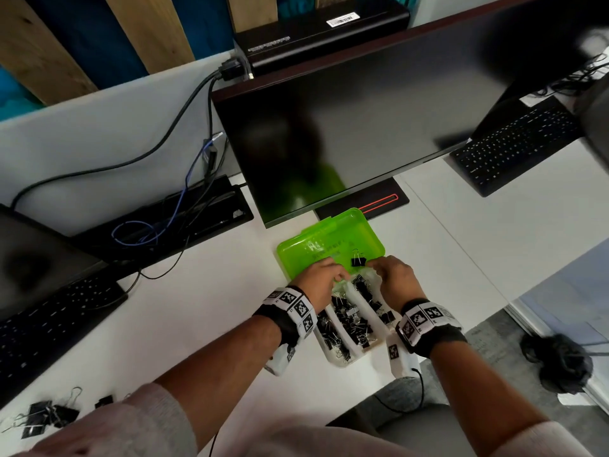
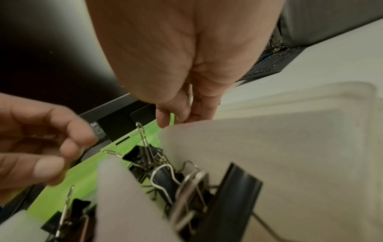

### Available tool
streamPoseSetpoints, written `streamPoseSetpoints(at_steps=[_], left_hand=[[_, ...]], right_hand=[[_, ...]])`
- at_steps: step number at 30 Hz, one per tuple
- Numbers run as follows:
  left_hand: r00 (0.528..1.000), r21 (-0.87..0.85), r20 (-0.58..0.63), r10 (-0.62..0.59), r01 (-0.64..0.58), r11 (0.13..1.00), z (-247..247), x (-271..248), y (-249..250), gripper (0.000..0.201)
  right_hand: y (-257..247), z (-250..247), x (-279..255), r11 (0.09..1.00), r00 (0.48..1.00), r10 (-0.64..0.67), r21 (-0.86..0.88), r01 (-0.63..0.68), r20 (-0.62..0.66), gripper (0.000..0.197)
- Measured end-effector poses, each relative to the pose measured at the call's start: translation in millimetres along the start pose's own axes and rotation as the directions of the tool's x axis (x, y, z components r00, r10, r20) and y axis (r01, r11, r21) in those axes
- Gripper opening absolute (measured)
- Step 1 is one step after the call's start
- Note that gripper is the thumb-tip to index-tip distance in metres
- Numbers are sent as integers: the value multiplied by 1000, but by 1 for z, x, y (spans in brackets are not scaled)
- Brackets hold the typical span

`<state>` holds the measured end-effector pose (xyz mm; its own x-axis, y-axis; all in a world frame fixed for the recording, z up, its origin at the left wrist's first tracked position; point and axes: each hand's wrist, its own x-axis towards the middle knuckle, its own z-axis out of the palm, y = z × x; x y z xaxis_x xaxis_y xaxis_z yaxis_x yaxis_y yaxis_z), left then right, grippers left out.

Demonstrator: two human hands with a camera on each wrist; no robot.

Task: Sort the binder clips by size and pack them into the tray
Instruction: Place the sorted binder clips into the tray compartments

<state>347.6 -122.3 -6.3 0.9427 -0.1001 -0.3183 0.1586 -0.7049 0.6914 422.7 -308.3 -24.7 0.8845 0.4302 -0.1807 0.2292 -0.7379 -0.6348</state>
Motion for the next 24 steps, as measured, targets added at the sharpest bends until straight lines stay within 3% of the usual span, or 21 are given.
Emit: streamPoseSetpoints(at_steps=[3, 6, 11, 15, 17, 20, 22, 24], left_hand=[[999, 55, 42, -32, 30, 998, -5, -5, -4, 42], [997, 60, 62, -48, 44, 997, -8, -6, -7, 43], [998, 100, 59, -1, -5, 995, -5, -4, 1, 36], [999, 83, -18, -30, 31, 996, -1, 2, 1, 40], [996, 87, -63, -59, 64, 994, 0, 8, -1, 53], [998, 155, -38, -53, 58, 986, -3, 19, -1, 85], [1000, 186, 15, -24, 21, 982, -4, 26, 4, 96], [997, 227, 78, 18, -35, 973, -3, 35, 9, 100]], right_hand=[[2, -2, -1, 1000, 999, 1, -4, -1, -41, 27], [9, 0, -2, 999, 1000, 24, -21, -24, 4, 30], [16, -5, -4, 995, 995, 100, 1, -100, 7, 39], [14, -11, -5, 992, 991, 127, 24, -126, -47, 35], [10, -17, -8, 996, 990, 86, 27, -83, -114, 32], [-1, -32, -18, 997, 972, -49, 51, 62, -228, 33], [-10, -38, -27, 986, 971, -133, 77, 150, -197, 34], [-13, -34, -37, 972, 971, -232, 15, 233, -52, 33]])
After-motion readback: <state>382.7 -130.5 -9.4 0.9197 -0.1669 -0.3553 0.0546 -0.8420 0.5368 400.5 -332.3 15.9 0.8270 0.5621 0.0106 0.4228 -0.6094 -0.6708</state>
